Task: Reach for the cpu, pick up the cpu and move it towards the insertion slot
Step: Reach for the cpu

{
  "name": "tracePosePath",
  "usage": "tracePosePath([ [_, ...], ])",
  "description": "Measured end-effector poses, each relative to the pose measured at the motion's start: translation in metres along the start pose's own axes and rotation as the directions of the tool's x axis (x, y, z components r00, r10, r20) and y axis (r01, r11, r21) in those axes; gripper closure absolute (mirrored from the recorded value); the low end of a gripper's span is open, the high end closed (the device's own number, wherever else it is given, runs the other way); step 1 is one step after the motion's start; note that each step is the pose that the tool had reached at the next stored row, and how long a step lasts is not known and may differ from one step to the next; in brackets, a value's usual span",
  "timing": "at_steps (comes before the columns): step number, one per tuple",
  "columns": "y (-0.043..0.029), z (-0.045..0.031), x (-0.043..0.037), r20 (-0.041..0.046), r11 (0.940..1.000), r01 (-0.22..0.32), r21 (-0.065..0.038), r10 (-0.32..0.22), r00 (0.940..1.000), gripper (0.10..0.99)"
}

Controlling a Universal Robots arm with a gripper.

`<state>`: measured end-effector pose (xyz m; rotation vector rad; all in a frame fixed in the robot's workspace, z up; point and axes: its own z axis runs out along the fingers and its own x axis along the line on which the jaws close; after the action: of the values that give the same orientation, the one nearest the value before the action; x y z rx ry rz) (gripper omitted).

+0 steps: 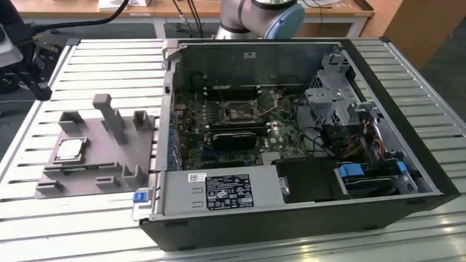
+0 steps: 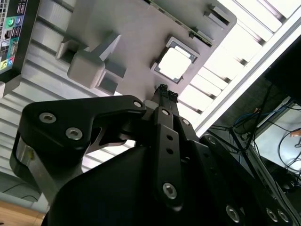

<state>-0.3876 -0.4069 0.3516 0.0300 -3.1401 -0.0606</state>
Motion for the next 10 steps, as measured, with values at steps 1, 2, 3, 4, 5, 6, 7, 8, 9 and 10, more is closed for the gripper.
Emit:
tracePosePath([
  [1, 0.0, 0.0002, 0.0007, -0.0001, 1.0, 0.0, 0.0, 0.0, 1.0, 0.98],
  [2, 0.0, 0.0006, 0.001, 0.0, 1.0, 0.0, 0.0, 0.0, 1.0, 0.98],
  [3, -0.0001, 0.001, 0.0012, 0.0, 1.0, 0.0, 0.0, 0.0, 1.0, 0.98],
  [4, -0.0001, 0.0013, 0.0015, -0.0001, 1.0, 0.0, 0.0, 0.0, 1.0, 0.98],
  [5, -0.0001, 0.0017, 0.0018, 0.0, 1.0, 0.0, 0.0, 0.0, 1.0, 0.98],
  [6, -0.0001, 0.0022, 0.0019, 0.0, 1.0, 0.0, 0.0, 0.0, 1.0, 0.98],
  [7, -0.0001, 0.0029, 0.0021, 0.0, 1.0, 0.0, 0.0, 0.0, 1.0, 0.98],
  [8, -0.0001, 0.0035, 0.0023, -0.0001, 1.0, 0.0, 0.0, 0.0, 1.0, 0.98],
  [9, -0.0001, 0.0043, 0.0024, 0.0, 1.0, 0.0, 0.0, 0.0, 1.0, 0.98],
  [10, -0.0002, 0.005, 0.0026, 0.0, 1.0, 0.0, 0.0, 0.0, 1.0, 0.98],
])
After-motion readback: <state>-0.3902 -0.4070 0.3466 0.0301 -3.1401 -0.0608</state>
